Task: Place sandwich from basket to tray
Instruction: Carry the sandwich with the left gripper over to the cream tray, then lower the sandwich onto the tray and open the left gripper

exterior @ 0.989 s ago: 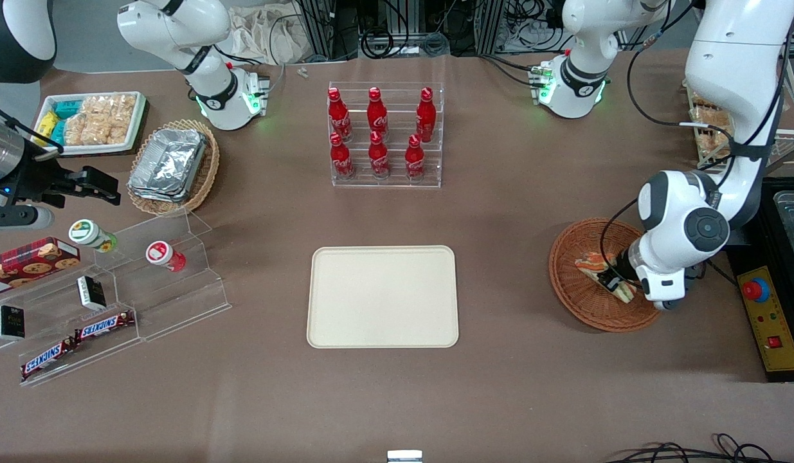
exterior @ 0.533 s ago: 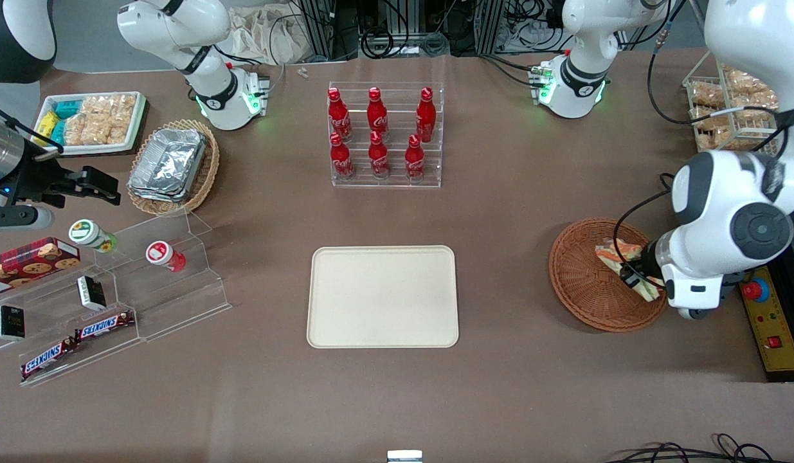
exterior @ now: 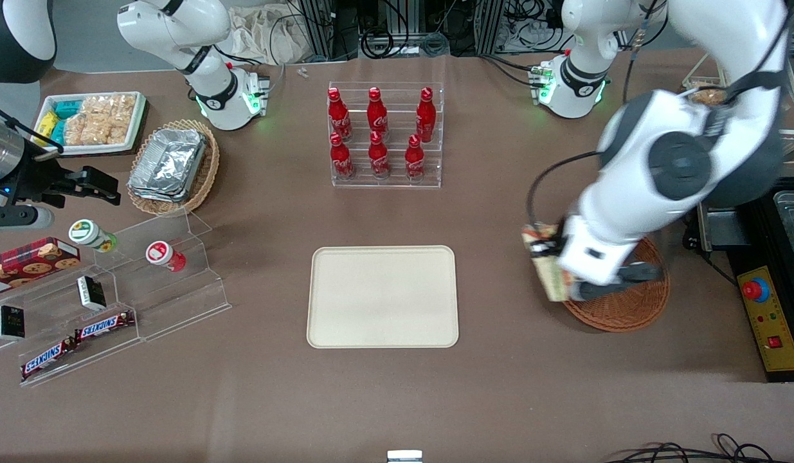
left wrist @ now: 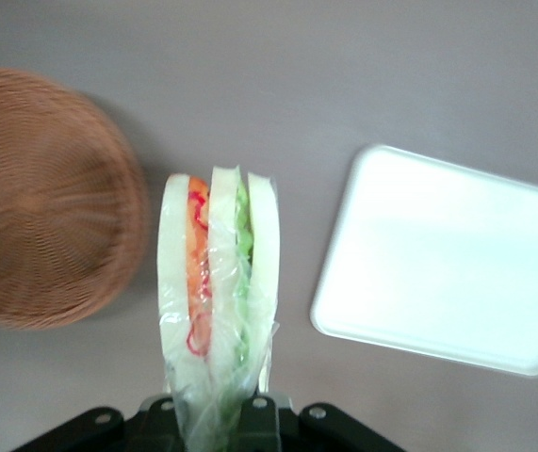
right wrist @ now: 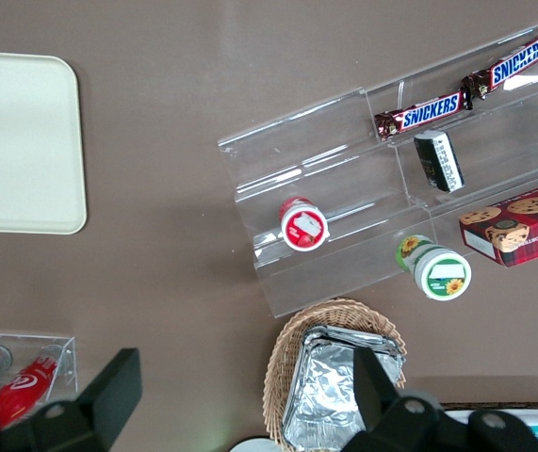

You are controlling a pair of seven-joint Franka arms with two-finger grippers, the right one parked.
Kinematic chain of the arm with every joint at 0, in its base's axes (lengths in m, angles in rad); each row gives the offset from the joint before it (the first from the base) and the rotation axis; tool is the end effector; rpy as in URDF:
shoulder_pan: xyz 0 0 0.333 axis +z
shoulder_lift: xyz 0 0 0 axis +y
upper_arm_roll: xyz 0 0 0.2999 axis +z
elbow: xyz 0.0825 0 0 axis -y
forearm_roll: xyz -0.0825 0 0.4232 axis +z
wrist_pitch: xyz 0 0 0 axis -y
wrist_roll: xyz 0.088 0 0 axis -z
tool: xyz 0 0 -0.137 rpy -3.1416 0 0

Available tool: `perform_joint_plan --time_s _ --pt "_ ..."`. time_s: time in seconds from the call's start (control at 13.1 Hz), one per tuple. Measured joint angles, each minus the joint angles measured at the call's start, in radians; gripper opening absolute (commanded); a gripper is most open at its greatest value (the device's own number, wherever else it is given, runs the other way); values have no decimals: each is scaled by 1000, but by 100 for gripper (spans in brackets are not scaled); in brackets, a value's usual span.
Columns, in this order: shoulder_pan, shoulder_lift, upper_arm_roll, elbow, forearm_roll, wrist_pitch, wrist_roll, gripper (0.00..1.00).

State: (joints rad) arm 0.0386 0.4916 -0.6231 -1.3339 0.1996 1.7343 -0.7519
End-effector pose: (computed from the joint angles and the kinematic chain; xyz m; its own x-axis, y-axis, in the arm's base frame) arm 0.6444 -0.3109 0.4369 0.9804 0.1882 -0.0588 0.1915 -0.9798 0.0576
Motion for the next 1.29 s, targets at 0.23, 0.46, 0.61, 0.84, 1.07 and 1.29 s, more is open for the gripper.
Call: perform_joint_plan --time_s 0.23,0.46,0.61,0.84,1.07,1.29 --pt "-135 174 2 39 65 169 -1 0" --pt "-167 322 9 59 78 290 2 0" --pt "-162 388 12 70 100 305 12 0" --pt "-190 440 18 76 127 340 21 4" --pt "-262 459 77 78 128 372 18 100" --pt "-271 464 91 86 128 376 17 100"
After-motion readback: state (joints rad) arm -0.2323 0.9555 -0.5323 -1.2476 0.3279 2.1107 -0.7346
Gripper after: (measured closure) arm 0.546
